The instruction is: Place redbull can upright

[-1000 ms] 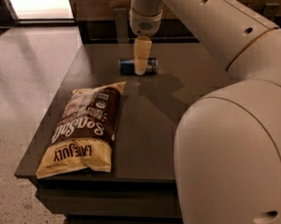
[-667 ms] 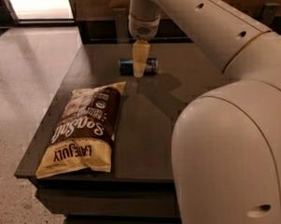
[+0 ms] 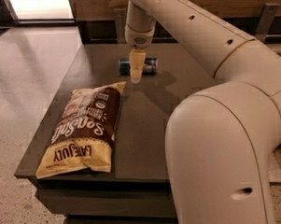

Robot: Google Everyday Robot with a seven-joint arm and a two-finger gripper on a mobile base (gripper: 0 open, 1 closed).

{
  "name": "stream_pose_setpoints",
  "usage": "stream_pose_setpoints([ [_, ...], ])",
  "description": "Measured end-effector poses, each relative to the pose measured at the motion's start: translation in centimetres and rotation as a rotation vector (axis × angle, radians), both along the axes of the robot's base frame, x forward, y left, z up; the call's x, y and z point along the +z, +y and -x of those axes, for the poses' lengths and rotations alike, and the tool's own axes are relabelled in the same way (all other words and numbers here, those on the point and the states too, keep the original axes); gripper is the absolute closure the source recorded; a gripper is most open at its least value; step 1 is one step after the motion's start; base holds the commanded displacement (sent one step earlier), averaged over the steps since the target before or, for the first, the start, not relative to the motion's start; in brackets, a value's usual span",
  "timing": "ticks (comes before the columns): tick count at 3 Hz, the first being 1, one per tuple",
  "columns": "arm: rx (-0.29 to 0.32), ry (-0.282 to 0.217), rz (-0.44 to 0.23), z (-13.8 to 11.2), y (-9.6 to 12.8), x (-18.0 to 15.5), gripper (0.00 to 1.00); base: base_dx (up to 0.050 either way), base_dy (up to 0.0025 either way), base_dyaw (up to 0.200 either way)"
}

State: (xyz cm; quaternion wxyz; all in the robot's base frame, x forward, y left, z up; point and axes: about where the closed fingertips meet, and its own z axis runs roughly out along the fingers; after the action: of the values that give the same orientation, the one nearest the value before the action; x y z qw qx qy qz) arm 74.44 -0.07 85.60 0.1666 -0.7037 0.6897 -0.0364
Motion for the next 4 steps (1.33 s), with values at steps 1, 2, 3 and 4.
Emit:
stream_pose_setpoints([
  [1,0.0,0.002,0.003,-0.3,0.5,-0.5,0.0,0.0,0.0,0.0],
  [2,-0.017,0.007,0.016,-0.5,0.9,-1.0,0.0,0.0,0.0,0.0],
  [3,-0.039,0.01,0.028,-0.5,1.4,-1.3,0.0,0.0,0.0,0.0],
  [4,-0.057,0.016,0.035,-0.5,1.7,-1.6,0.0,0.0,0.0,0.0],
])
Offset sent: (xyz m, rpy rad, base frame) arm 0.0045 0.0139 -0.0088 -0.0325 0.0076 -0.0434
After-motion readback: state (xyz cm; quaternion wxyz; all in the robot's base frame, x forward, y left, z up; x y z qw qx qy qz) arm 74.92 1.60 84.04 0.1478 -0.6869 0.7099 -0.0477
